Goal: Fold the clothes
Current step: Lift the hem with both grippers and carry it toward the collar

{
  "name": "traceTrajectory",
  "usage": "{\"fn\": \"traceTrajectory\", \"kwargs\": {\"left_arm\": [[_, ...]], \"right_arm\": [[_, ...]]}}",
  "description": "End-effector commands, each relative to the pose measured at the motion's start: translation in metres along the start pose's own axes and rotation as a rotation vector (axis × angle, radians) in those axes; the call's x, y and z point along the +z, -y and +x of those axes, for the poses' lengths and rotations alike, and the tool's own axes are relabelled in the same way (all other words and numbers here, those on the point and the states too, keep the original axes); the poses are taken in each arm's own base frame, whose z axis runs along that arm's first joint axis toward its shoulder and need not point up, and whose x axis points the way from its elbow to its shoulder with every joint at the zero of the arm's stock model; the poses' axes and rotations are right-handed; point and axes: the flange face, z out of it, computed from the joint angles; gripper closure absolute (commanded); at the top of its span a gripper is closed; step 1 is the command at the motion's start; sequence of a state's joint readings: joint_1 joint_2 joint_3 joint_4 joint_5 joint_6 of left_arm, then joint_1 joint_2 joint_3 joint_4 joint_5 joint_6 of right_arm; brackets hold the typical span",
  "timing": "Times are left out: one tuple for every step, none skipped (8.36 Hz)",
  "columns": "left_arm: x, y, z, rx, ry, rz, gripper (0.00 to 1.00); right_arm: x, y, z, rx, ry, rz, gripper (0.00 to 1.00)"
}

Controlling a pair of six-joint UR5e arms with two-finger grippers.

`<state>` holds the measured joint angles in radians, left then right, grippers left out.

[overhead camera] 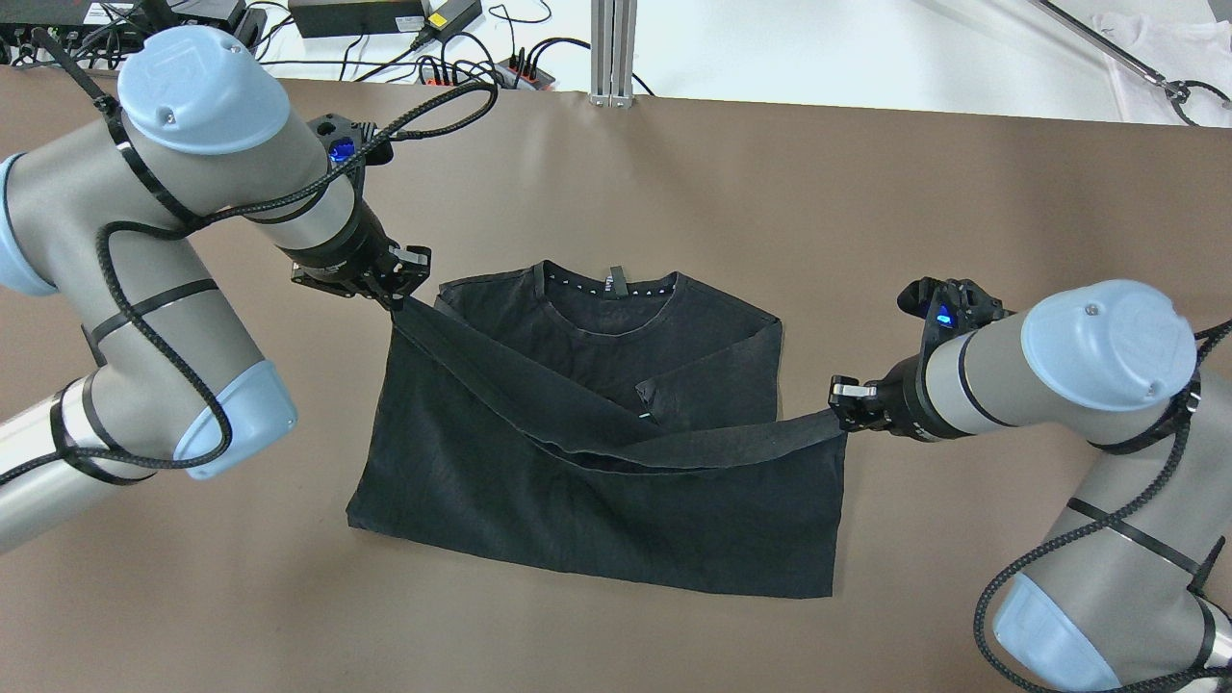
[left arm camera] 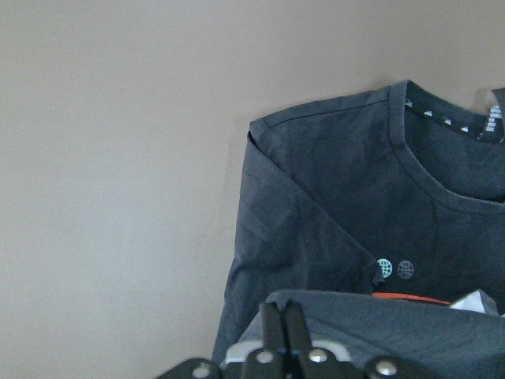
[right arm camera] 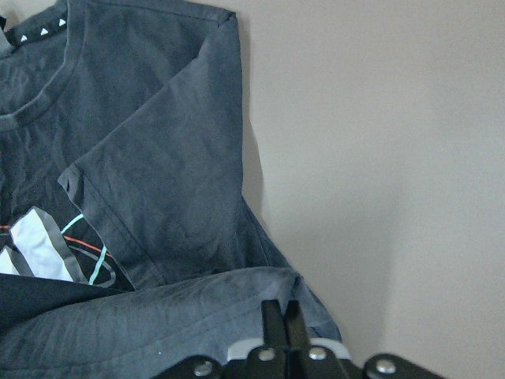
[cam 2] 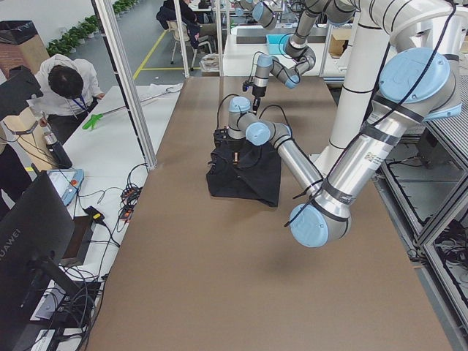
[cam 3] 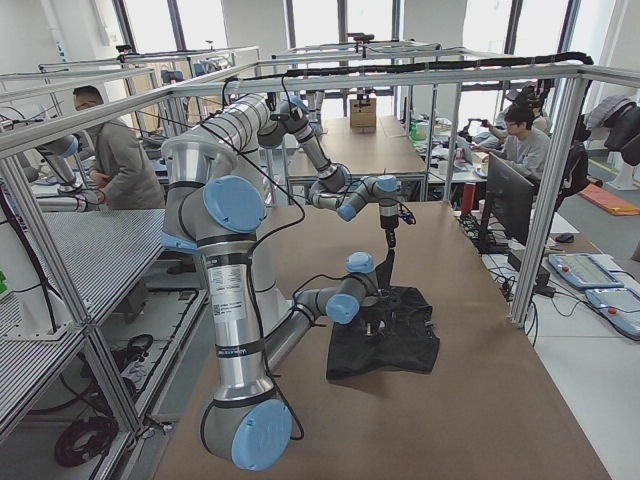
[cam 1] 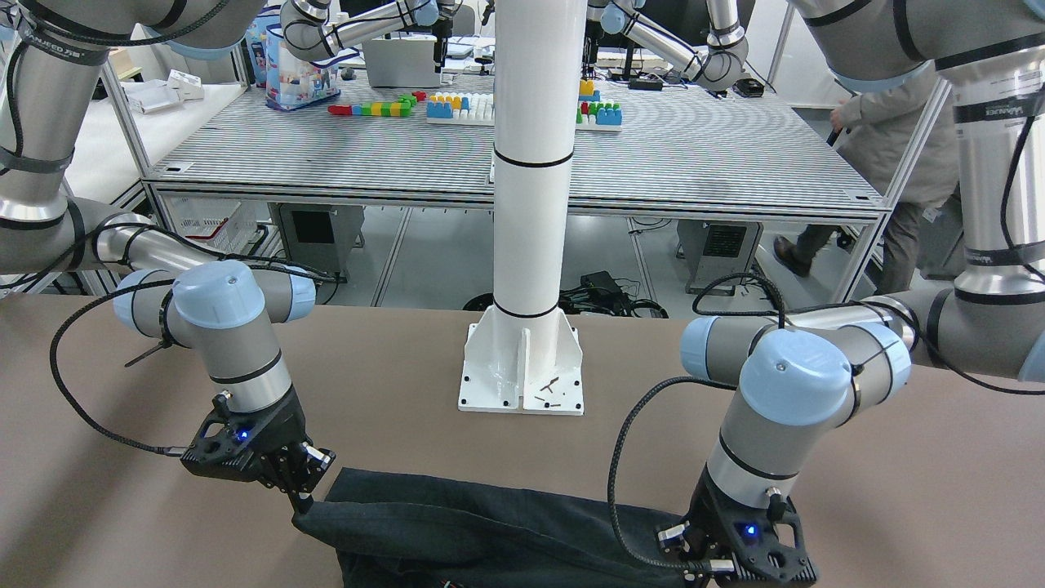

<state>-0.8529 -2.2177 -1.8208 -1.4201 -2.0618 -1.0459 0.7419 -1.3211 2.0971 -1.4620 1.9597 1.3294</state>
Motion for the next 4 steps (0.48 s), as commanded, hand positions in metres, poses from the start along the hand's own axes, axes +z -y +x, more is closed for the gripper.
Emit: {"fn": "traceTrajectory", "kwargs": {"left_arm": [[0.039,0.038,-0.021,0.001,0.050,0.011,1.00],[0.062,0.053,-0.028,0.008,0.067,0.049,1.00],[0.089,0.067,-0.033,0.009,0.070,0.052,1.00],[0.115,0.075,-0.041,0.011,0.077,0.055,1.00]], "right_arm": [[0.014,0.026,-0.007,0.014,-0.057,0.037,1.00],[0.039,0.041,-0.009,0.009,-0.099,0.055,1.00],[0.059,0.049,-0.005,0.004,-0.135,0.054,1.00],[0.069,0.055,-0.002,-0.005,-0.159,0.060,1.00]]}}
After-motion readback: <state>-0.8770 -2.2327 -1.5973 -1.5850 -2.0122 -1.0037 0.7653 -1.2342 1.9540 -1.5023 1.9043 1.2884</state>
